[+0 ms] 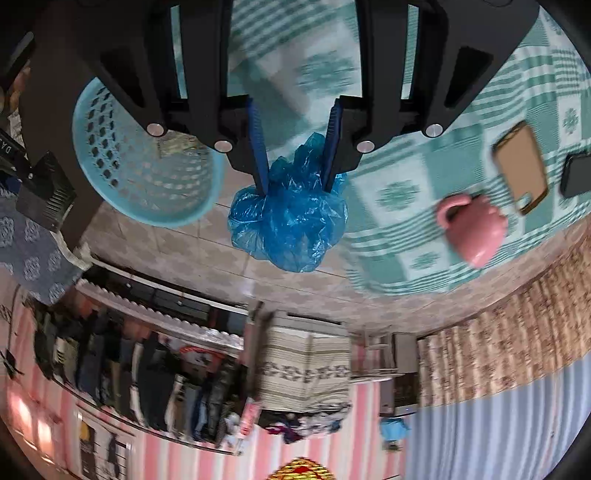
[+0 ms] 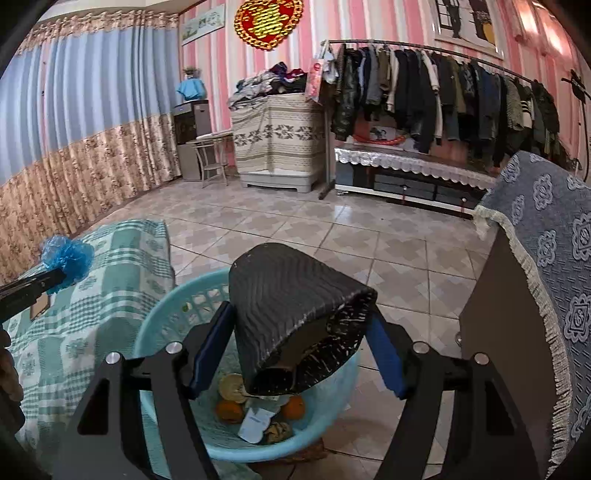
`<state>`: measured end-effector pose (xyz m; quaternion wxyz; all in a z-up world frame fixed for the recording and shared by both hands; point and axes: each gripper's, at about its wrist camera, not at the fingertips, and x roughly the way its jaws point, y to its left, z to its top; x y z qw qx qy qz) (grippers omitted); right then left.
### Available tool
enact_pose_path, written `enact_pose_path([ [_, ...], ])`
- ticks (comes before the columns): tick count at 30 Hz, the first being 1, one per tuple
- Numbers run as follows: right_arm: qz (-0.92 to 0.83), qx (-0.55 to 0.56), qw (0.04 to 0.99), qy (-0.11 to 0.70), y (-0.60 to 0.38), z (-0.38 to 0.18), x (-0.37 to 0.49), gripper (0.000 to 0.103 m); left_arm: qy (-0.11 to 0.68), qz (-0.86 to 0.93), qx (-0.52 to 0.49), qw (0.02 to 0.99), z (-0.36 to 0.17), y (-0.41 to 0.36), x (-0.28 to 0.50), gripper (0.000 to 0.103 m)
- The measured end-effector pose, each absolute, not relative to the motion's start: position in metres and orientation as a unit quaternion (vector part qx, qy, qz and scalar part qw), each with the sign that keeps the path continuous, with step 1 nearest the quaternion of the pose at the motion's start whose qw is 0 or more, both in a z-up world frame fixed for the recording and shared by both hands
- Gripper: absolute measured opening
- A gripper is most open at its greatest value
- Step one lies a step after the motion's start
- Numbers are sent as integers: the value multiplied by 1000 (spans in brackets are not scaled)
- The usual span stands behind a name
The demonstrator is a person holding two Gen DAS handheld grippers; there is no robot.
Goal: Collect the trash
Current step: 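Carry the blue bag and black hat with both tools over the basket, then open both tools to drop the bag and hat into the basket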
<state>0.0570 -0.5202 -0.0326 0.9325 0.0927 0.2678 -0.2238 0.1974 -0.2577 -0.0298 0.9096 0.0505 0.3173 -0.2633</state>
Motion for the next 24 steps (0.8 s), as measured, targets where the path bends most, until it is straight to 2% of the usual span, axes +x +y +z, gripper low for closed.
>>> enact_pose_path([
  [9,-247,120,923,270,-546,-48,33,70,311,-336,112,882,-40,-347,173,27],
  [14,-251,127,920,271,-552,-49,30,70,319,-367,116,866,-45,-371,169,30],
  [16,-251,127,920,271,-552,-50,30,70,321,-361,120,867,-47,-375,170,42],
  [17,-251,127,921,271,-551,-50,30,70,320,-354,119,871,-47,-374,171,54],
  [18,-250,126,921,272,-551,-51,31,70,318,-349,115,874,-46,-371,173,62],
  [22,-245,123,922,275,-547,-52,36,70,307,-329,111,886,-38,-357,178,71],
  [24,-241,123,923,275,-544,-53,41,70,295,-310,110,897,-32,-346,181,81],
])
